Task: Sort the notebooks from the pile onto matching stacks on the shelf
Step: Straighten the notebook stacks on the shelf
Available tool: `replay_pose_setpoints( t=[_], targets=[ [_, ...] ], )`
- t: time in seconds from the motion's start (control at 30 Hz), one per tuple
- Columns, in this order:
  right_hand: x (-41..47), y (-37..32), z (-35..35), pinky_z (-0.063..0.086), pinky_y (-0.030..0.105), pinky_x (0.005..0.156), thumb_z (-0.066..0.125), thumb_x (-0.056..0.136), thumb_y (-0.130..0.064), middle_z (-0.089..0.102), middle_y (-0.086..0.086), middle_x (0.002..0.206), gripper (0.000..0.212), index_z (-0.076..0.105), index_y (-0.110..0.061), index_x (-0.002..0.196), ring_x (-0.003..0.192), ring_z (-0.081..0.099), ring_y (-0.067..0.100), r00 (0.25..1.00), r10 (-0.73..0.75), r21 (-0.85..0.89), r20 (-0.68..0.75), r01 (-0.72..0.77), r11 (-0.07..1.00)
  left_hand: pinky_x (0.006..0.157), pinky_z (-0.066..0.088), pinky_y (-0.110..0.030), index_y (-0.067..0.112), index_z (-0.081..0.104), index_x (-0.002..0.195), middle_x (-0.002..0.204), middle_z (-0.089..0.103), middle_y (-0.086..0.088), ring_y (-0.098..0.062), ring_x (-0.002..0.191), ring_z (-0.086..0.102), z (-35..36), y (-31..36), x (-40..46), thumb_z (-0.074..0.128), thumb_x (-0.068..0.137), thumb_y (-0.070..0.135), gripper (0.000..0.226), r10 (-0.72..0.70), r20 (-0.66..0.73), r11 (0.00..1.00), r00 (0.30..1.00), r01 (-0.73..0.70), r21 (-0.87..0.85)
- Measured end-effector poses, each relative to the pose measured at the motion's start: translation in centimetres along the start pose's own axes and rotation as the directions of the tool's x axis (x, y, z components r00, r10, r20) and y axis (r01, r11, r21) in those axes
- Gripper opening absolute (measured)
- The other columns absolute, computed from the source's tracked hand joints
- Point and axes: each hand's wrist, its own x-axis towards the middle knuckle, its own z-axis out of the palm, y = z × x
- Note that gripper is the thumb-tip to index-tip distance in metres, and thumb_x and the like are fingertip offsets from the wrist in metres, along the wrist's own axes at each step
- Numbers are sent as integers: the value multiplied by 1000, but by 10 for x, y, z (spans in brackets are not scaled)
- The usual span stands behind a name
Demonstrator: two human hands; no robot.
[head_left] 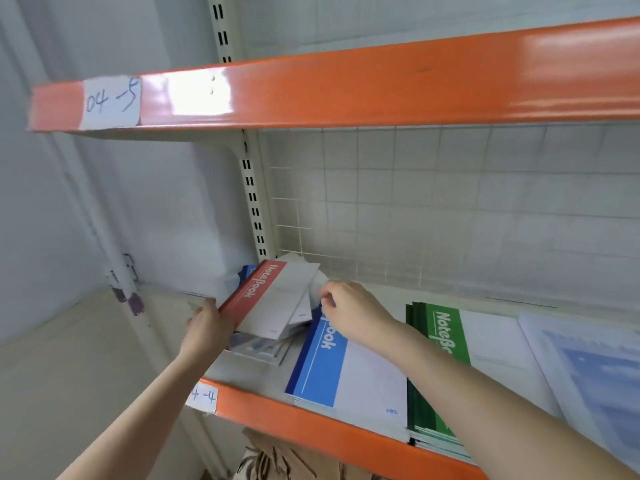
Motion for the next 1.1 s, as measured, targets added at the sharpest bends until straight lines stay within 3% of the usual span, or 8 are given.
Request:
replay_pose_setpoints(
  t=[0.1, 0.27, 0.4, 0.6, 0.8, 0.9, 1.0, 1.1],
  targets=[
    [30, -15, 17, 49, 39, 74, 36, 93, -13, 57, 14, 107, 25, 57, -2, 101, 89, 54, 30, 1000, 24, -33, -7, -24, 999, 71, 56, -41, 11, 53, 92, 90, 65, -12, -29, 74, 63, 2, -4, 7, 48, 89, 24, 14, 1, 31, 1000, 1000, 0, -10],
    [73, -5, 37, 41, 36, 92, 41, 92, -31, 56, 13, 119, 37, 50, -9, 121, 112, 50, 34, 960, 278, -16, -34, -279, 960, 84, 55, -42, 18, 47, 106, 102, 60, -4, -28, 91, 62, 8, 2, 17, 51, 66, 64, 61, -48, 192, 998, 980, 56, -34],
    [90, 3, 42, 42, 34, 88, 43, 87, -38, 60, 0, 100, 33, 51, -17, 112, 103, 57, 26, 942, 332, 135, 43, -334, 933, 81, 55, -45, 25, 45, 103, 97, 63, 1, -24, 86, 64, 6, 5, 17, 51, 73, 62, 48, -62, 104, 994, 993, 71, -85],
    [95, -15, 51, 51, 35, 81, 54, 89, -25, 62, 7, 106, 30, 49, -7, 113, 96, 60, 24, 979, 204, 412, 30, -197, 890, 63, 57, -34, 20, 34, 141, 105, 60, -2, -21, 77, 65, -6, 20, 1, 53, 93, 28, 52, -53, -80, 955, 995, 27, -296],
    [103, -21, 51, 51, 21, 63, 60, 87, -9, 57, 6, 112, 38, 43, -5, 121, 106, 58, 20, 988, 128, 543, 83, -153, 826, 55, 55, -28, -1, 56, 108, 109, 65, -17, -27, 84, 65, -23, 26, 5, 63, 91, 14, 24, -210, 235, 649, 949, 315, -692],
    [101, -16, 49, 51, 27, 79, 61, 88, -14, 58, 5, 118, 41, 44, -7, 125, 108, 57, 18, 994, 98, 560, 42, -105, 822, 58, 57, -31, 2, 55, 98, 105, 65, -18, -28, 85, 65, -28, 25, 5, 65, 88, 9, 16, -221, 352, 464, 910, 415, -783],
    [95, -12, 52, 47, 28, 82, 57, 90, -21, 61, -1, 113, 39, 44, -10, 125, 106, 59, 17, 996, 94, 546, -1, -78, 834, 80, 55, -41, 5, 50, 102, 104, 63, -18, -33, 97, 63, -36, 31, -1, 63, 87, 6, 20, -130, 488, 242, 863, 505, -828],
    [87, -13, 50, 44, 16, 63, 51, 94, -24, 59, -1, 108, 34, 41, -11, 123, 94, 57, 13, 999, 49, 514, -10, -37, 857, 79, 53, -46, 9, 47, 101, 102, 61, -17, -35, 103, 61, -44, 48, -14, 56, 87, -2, 20, 17, 498, 227, 867, 481, -847]
  ],
)
